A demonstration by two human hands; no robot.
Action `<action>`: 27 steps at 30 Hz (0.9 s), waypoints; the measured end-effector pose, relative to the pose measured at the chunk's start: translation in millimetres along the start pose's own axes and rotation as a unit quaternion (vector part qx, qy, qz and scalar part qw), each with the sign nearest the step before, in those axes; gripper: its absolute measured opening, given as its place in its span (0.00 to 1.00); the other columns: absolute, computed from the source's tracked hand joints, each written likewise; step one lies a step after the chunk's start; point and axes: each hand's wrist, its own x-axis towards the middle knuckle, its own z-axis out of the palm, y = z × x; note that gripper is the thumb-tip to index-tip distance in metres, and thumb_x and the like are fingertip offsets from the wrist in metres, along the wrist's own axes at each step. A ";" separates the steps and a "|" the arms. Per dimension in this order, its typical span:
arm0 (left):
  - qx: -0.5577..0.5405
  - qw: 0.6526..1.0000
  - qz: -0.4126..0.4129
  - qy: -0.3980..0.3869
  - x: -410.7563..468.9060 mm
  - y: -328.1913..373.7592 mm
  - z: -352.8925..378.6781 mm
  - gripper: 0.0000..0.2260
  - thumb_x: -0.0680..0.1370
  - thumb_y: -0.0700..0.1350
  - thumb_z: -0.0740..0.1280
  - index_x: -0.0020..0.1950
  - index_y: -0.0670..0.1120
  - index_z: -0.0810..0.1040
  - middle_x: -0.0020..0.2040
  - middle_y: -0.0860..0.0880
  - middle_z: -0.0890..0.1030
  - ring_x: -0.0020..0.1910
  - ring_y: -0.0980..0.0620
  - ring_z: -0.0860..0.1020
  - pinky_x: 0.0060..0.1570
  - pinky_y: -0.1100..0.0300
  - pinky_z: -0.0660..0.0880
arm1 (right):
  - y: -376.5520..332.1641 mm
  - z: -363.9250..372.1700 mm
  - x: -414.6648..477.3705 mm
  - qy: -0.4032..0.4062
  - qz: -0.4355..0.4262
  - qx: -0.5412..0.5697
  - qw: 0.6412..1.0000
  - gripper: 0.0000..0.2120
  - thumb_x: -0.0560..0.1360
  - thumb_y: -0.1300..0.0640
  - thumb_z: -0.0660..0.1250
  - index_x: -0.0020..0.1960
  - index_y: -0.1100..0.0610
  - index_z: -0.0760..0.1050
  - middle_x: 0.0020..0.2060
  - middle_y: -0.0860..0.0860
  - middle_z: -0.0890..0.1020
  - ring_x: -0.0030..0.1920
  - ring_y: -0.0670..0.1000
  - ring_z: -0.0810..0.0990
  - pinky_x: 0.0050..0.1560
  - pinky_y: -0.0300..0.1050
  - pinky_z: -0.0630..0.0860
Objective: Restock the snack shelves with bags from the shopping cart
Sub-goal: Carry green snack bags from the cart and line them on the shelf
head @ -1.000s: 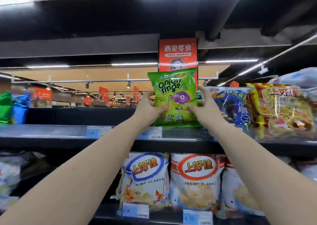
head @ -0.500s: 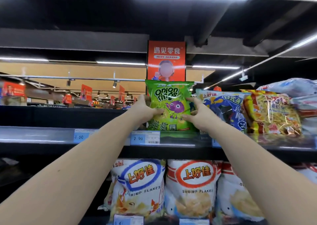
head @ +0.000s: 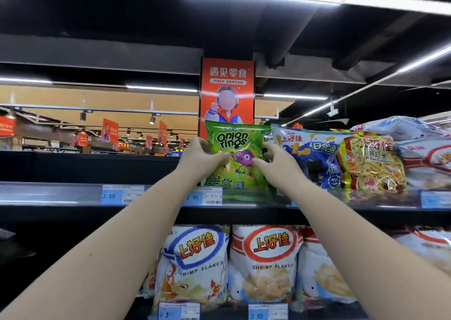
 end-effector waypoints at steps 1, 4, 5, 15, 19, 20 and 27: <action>-0.005 1.000 0.020 0.022 -1.4 0.5 -0.3 0.26 0.73 0.53 0.74 0.65 0.46 0.69 0.48 0.55 0.72 0.46 0.56 0.72 0.41 0.63 0.71 | -1.7 -3.0 -0.2 0.005 -0.004 -0.001 1.000 0.26 0.78 0.50 0.65 0.74 0.53 0.65 0.68 0.53 0.73 0.66 0.53 0.72 0.62 0.45 0.69; 0.001 0.994 0.082 0.077 -5.8 -0.4 -0.2 0.23 0.73 0.51 0.74 0.63 0.47 0.71 0.53 0.51 0.74 0.51 0.53 0.72 0.39 0.65 0.65 | -5.2 -11.8 -4.5 0.014 -0.018 -0.019 1.000 0.23 0.78 0.52 0.66 0.72 0.52 0.69 0.63 0.53 0.77 0.60 0.53 0.76 0.58 0.45 0.71; 0.011 0.990 0.112 0.087 -8.6 -0.5 0.7 0.21 0.73 0.51 0.74 0.62 0.48 0.72 0.54 0.50 0.74 0.53 0.52 0.72 0.43 0.64 0.67 | -6.1 -13.6 -8.2 0.019 -0.030 -0.028 0.999 0.22 0.78 0.52 0.66 0.71 0.52 0.70 0.60 0.53 0.79 0.58 0.52 0.77 0.57 0.45 0.73; 0.255 0.930 0.260 0.049 -49.5 34.1 57.7 0.15 0.75 0.48 0.67 0.62 0.53 0.73 0.59 0.51 0.76 0.60 0.47 0.70 0.57 0.50 0.69 | 14.1 -43.8 -58.8 0.071 -0.154 -0.231 0.958 0.13 0.75 0.59 0.66 0.60 0.55 0.75 0.52 0.52 0.79 0.53 0.53 0.76 0.51 0.51 0.77; 0.290 0.906 0.307 0.034 -79.9 68.4 100.5 0.15 0.75 0.49 0.65 0.62 0.51 0.73 0.61 0.49 0.75 0.61 0.46 0.70 0.56 0.49 0.68 | 39.5 -91.9 -89.8 0.087 -0.164 -0.281 0.942 0.15 0.73 0.62 0.68 0.60 0.57 0.75 0.51 0.53 0.79 0.53 0.55 0.76 0.50 0.51 0.77; 0.292 0.901 0.319 0.028 -89.7 78.7 114.7 0.15 0.75 0.49 0.65 0.62 0.51 0.73 0.61 0.49 0.75 0.61 0.45 0.70 0.57 0.49 0.67 | 48.0 -107.9 -99.5 0.092 -0.160 -0.294 0.938 0.15 0.73 0.63 0.68 0.59 0.57 0.75 0.51 0.54 0.79 0.53 0.55 0.76 0.49 0.50 0.77; 0.279 0.885 0.372 -0.034 -183.4 170.0 246.6 0.17 0.75 0.49 0.64 0.63 0.49 0.72 0.61 0.48 0.74 0.62 0.43 0.69 0.55 0.50 0.66 | 132.8 -255.7 -188.2 0.088 -0.068 -0.432 0.895 0.13 0.69 0.63 0.68 0.53 0.59 0.76 0.46 0.56 0.80 0.48 0.61 0.78 0.40 0.53 0.77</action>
